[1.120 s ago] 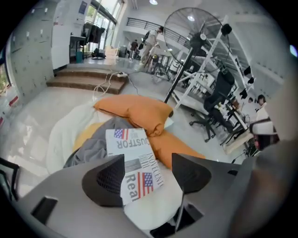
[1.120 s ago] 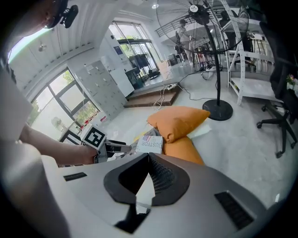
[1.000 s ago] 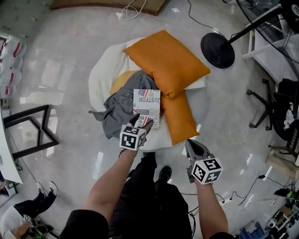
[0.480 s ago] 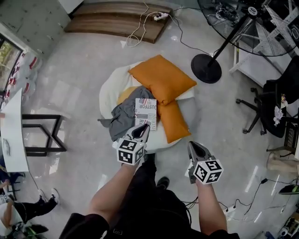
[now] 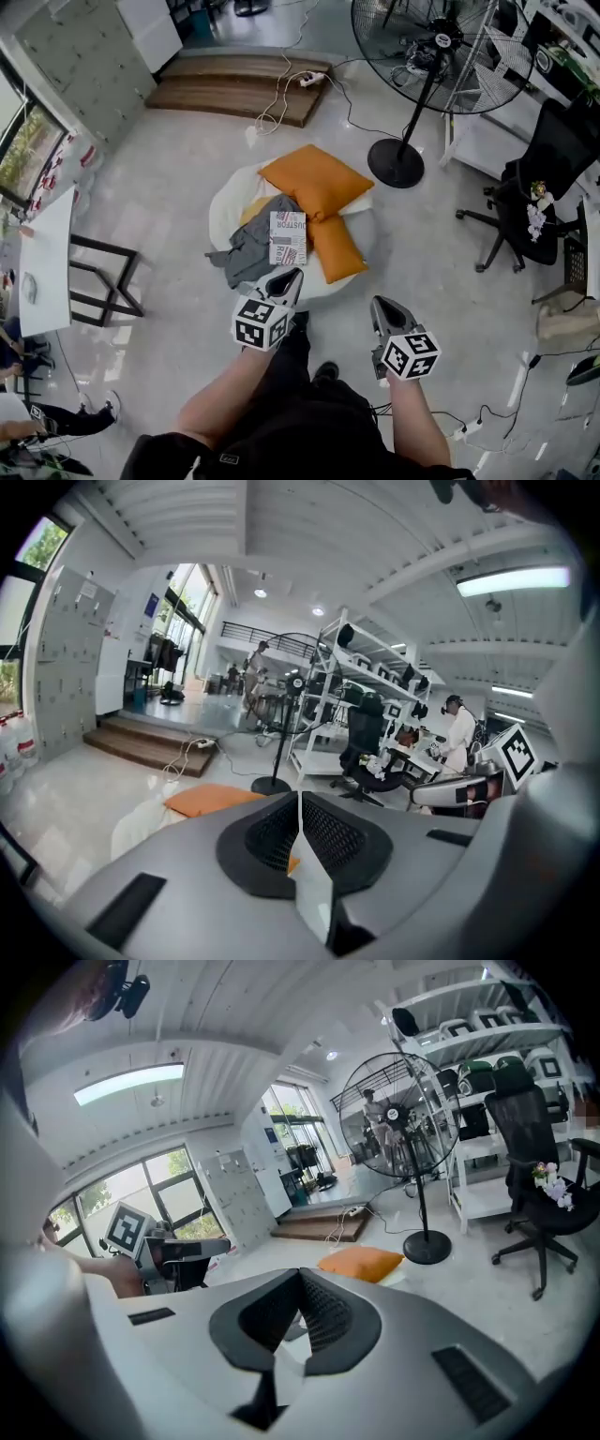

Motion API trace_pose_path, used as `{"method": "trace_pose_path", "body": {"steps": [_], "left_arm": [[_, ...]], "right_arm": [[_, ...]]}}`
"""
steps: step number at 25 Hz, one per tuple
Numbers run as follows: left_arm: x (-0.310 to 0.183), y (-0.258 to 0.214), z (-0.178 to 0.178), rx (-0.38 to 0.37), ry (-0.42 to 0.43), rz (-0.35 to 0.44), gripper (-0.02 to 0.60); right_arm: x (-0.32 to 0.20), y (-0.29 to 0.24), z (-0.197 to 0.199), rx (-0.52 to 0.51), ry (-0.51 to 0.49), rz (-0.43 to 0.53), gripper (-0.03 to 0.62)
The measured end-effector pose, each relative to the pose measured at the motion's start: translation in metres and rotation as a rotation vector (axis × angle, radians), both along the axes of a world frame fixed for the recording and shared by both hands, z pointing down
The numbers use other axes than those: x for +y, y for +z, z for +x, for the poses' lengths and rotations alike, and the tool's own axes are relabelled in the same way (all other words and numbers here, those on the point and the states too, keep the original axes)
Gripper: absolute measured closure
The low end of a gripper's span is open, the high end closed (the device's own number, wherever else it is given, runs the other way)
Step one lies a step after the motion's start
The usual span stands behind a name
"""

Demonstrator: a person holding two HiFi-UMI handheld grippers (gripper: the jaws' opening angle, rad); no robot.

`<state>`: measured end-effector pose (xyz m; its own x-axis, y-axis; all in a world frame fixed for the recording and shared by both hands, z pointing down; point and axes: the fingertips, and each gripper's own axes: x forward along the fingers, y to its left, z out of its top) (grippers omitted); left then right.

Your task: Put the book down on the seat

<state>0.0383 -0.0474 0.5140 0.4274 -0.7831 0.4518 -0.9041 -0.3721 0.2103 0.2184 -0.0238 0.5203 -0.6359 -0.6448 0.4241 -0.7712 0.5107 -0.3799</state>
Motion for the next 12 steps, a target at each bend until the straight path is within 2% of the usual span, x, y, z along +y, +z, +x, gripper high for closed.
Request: {"method": "trace_pose_path", "body": {"steps": [6,12], "left_arm": [[0.036,-0.067,0.018,-0.062,0.065,0.098,0.569],[0.044,-0.108,0.004,-0.06,0.083,0.154,0.569]], "right_arm": [[0.034,-0.046,0.019,-0.005,0.015,0.064,0.583],[0.042,-0.076,0.004,0.0,0.019,0.107,0.583]]}}
